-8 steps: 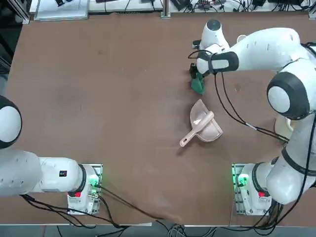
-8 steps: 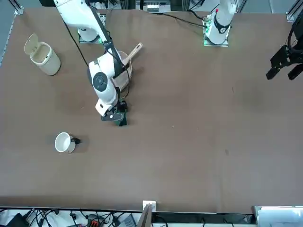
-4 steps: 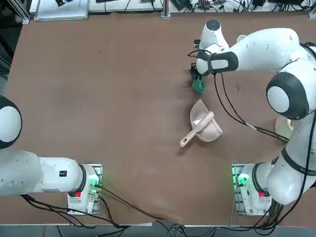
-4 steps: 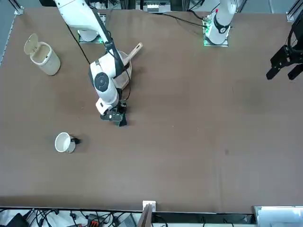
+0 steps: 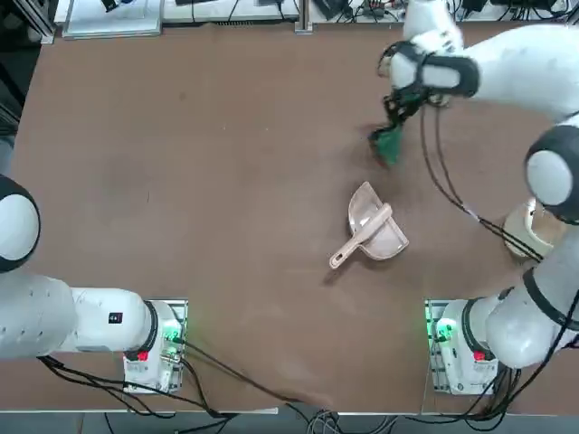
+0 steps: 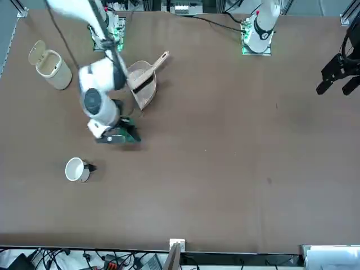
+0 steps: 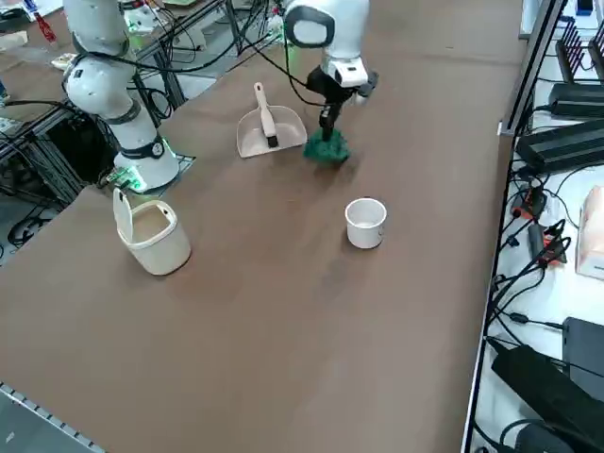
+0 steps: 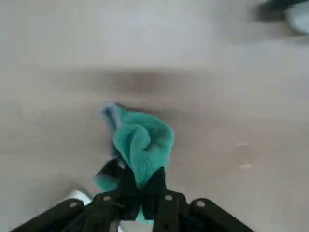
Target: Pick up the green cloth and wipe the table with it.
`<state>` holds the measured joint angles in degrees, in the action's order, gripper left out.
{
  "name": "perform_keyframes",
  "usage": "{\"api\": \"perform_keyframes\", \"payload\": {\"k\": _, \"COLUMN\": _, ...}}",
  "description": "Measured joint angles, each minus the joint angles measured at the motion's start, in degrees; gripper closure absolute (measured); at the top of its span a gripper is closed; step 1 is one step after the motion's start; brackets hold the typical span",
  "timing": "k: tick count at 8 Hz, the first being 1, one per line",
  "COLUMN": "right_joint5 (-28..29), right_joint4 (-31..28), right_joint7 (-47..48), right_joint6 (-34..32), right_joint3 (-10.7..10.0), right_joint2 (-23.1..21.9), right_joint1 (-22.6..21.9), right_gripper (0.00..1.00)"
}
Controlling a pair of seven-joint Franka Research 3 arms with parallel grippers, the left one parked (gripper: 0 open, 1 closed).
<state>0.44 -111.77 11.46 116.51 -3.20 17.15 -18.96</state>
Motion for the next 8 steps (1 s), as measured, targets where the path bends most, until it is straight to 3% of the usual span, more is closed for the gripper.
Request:
{"api": "perform_keyframes", "payload": {"k": 2, "right_joint5": -3.42, "right_joint4": -4.06, "right_joint7": -13.71, "right_joint6": -1.56, "right_joint3": -0.62, "right_joint2": -3.58, "right_joint1": 7.82, "right_gripper": 0.94}}
{"api": "perform_keyframes", "payload": {"k": 5, "right_joint5": -8.53, "right_joint4": -6.91, "right_joint7": -30.88, "right_joint6": -0.43, "right_joint3": -0.83, "right_joint2": -4.36, "right_joint1": 19.62, "right_gripper": 0.94}}
{"api": "perform_keyframes", "payload": {"k": 8, "right_joint5": -8.52, "right_joint4": -8.6, "right_joint7": -31.75, "right_joint6": 4.62, "right_joint3": 0.42, "right_joint2": 0.19, "right_joint1": 21.29, "right_gripper": 0.94}}
